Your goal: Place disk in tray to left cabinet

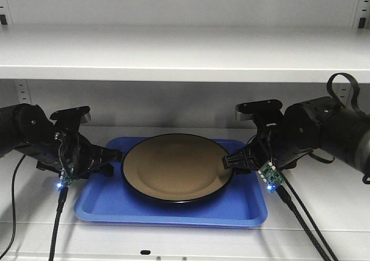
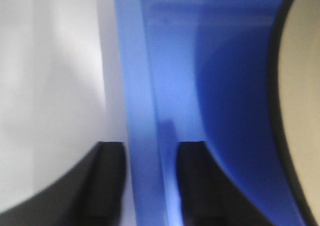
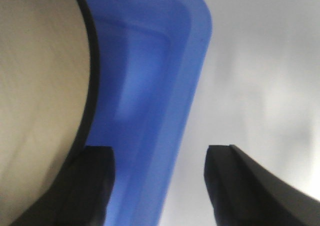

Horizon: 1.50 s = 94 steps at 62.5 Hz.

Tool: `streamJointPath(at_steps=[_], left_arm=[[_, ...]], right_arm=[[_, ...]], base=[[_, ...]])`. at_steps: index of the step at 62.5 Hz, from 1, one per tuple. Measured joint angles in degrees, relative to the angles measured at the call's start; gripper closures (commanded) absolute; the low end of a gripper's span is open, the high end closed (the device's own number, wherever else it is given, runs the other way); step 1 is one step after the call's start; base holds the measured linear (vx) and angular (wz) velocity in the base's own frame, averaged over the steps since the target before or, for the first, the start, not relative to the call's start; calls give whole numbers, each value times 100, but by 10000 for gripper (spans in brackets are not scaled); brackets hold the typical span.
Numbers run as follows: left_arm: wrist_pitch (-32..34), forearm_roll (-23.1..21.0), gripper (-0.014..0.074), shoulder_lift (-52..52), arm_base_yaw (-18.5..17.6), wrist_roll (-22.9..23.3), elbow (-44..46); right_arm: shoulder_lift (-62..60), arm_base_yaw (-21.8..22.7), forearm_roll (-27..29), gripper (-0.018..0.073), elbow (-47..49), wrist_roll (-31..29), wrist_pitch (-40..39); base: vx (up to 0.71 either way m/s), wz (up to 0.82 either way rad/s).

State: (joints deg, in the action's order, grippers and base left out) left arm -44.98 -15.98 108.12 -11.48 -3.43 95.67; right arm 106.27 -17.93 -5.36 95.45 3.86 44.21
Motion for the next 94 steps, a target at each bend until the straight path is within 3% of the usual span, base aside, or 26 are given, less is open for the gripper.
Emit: streamJointPath(at_steps=[16, 26, 32, 41, 54, 68, 81, 94], left_arm=[[-4, 219, 185, -162, -5, -2, 0], [-122, 429, 213, -463, -5, -7, 0], [-352, 521, 327, -672, -5, -7, 0], [-964, 556, 601, -831, -5, -7, 0], [-1359, 556, 604, -1066, -12, -24, -269], [-610, 408, 604, -2123, -51, -289, -2022], [675, -132, 603, -3911, -57, -1065, -4342], [1528, -401, 603, -5806, -57, -1357, -6213]], right_arm=[[-144, 0, -170, 120, 0, 0, 317], [-319, 0, -191, 216, 0, 0, 548], [-470, 0, -191, 341, 0, 0, 766], [-656, 0, -179, 576, -7, 6, 1196], [-1190, 0, 26, 569, -678, 147, 1251], [-2409, 0, 178, 567, -2476, 298, 224], [-4195, -29, 216, 565, -4439, 361, -844], [-6432, -29, 193, 565, -6460, 366, -1521]], base=[[0, 0], [0, 0], [0, 0], [0, 0], [0, 0], [0, 0], [0, 0], [0, 0]])
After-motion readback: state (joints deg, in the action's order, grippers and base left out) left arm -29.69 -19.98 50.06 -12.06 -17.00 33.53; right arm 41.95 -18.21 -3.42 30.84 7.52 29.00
